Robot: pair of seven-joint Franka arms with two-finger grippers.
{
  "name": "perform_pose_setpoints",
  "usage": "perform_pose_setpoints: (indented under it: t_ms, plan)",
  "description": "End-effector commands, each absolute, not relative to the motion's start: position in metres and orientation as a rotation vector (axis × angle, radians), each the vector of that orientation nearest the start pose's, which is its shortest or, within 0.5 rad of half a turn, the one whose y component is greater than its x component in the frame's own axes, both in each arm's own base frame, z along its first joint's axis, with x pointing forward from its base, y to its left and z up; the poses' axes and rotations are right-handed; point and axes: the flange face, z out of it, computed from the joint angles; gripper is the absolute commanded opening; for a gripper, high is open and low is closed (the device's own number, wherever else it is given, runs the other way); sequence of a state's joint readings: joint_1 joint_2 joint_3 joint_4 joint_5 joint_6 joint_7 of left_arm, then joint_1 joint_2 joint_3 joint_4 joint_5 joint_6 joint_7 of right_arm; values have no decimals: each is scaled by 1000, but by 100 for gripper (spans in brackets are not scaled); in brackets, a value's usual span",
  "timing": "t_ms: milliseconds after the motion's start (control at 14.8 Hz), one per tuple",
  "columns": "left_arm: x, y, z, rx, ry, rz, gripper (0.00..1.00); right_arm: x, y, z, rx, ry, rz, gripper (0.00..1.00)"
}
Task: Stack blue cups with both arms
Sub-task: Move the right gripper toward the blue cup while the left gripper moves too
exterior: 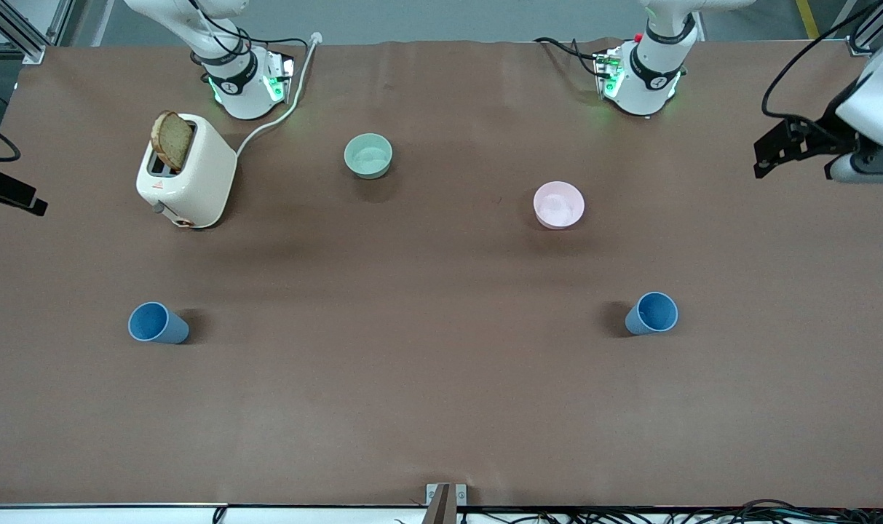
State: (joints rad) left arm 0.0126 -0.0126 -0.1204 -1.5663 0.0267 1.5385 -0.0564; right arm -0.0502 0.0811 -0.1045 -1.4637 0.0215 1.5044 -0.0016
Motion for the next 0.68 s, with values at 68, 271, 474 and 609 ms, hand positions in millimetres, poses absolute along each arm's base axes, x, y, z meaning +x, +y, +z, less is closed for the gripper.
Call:
perform_pose_setpoints:
  t_ms: [68, 271, 474, 609]
  plan:
    - [595, -56, 557, -3128, 81, 24, 100, 589, -81, 585, -3101, 226, 57, 100]
    - [617, -64, 479, -3140, 34, -10, 100, 622, -88, 512, -3112, 212, 108, 100]
    - [637, -67, 409, -3151, -28, -14, 100, 642, -96, 423, -3134, 78, 38, 100]
    - [648, -64, 370, -3149, -26, -15, 100, 645, -100, 374, -3147, -29, 6, 100]
